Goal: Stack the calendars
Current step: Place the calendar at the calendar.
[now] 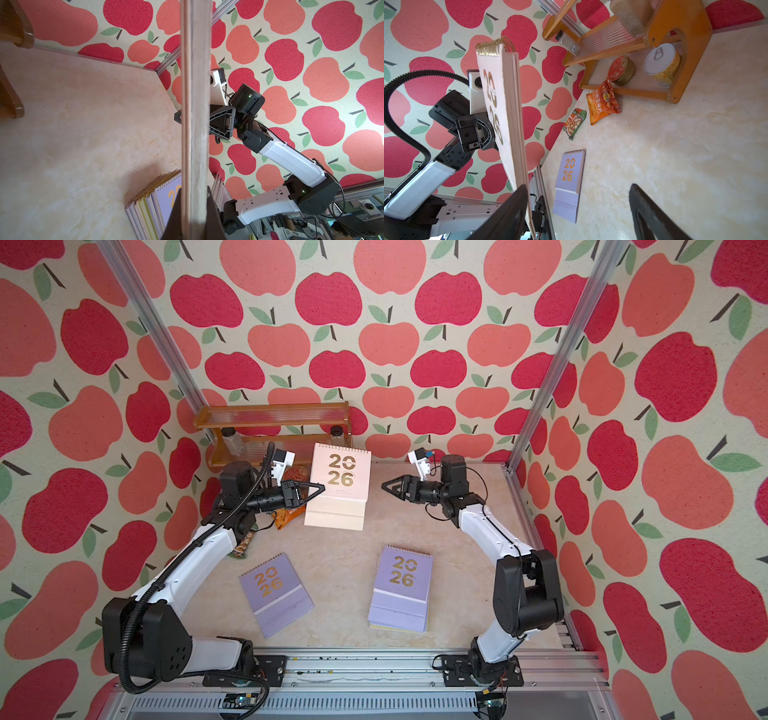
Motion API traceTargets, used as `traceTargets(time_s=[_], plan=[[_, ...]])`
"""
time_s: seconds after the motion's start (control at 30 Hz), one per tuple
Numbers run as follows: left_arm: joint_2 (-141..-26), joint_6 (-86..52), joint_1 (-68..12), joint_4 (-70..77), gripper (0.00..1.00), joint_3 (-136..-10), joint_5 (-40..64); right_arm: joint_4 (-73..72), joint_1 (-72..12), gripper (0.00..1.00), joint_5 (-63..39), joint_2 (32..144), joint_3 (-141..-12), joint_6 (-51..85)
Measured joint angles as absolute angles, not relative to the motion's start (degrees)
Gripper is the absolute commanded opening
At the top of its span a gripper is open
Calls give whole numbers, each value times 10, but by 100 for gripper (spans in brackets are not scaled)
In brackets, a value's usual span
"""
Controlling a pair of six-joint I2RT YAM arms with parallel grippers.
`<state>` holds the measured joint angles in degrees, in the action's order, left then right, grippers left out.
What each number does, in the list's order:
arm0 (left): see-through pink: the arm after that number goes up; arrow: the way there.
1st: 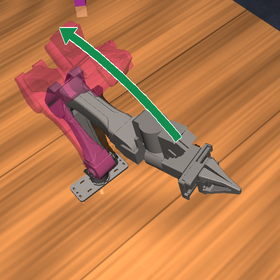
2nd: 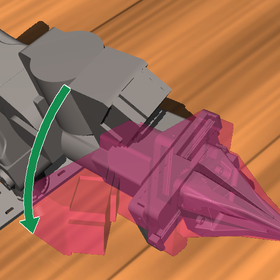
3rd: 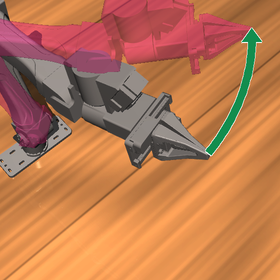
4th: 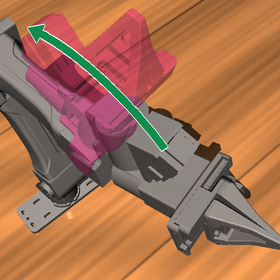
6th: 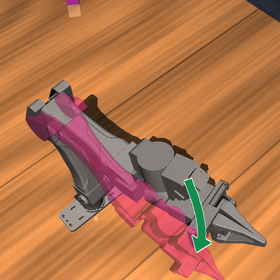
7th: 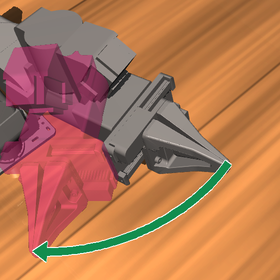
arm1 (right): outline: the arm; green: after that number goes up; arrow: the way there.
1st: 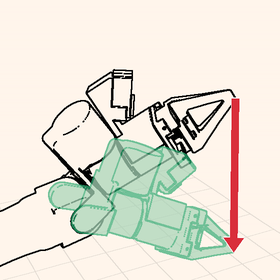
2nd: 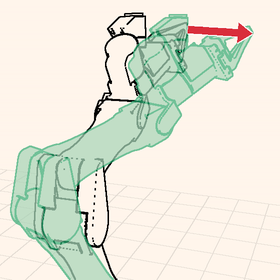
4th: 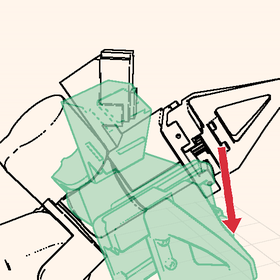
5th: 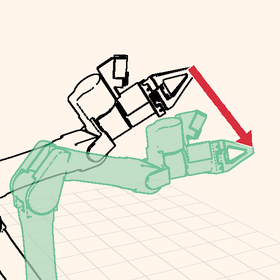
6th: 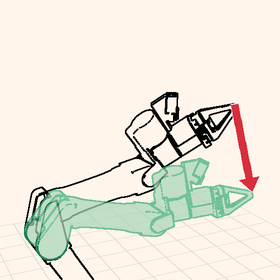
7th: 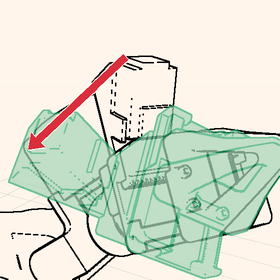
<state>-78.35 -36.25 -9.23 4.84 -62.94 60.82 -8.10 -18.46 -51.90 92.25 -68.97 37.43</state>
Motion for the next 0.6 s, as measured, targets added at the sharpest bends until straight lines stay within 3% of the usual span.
traceTargets(time_s=[0.6], plan=[[-848, -402, -154, 130, 0, -629, 625, -244, -215, 79, -539, 893, -641, 452]])
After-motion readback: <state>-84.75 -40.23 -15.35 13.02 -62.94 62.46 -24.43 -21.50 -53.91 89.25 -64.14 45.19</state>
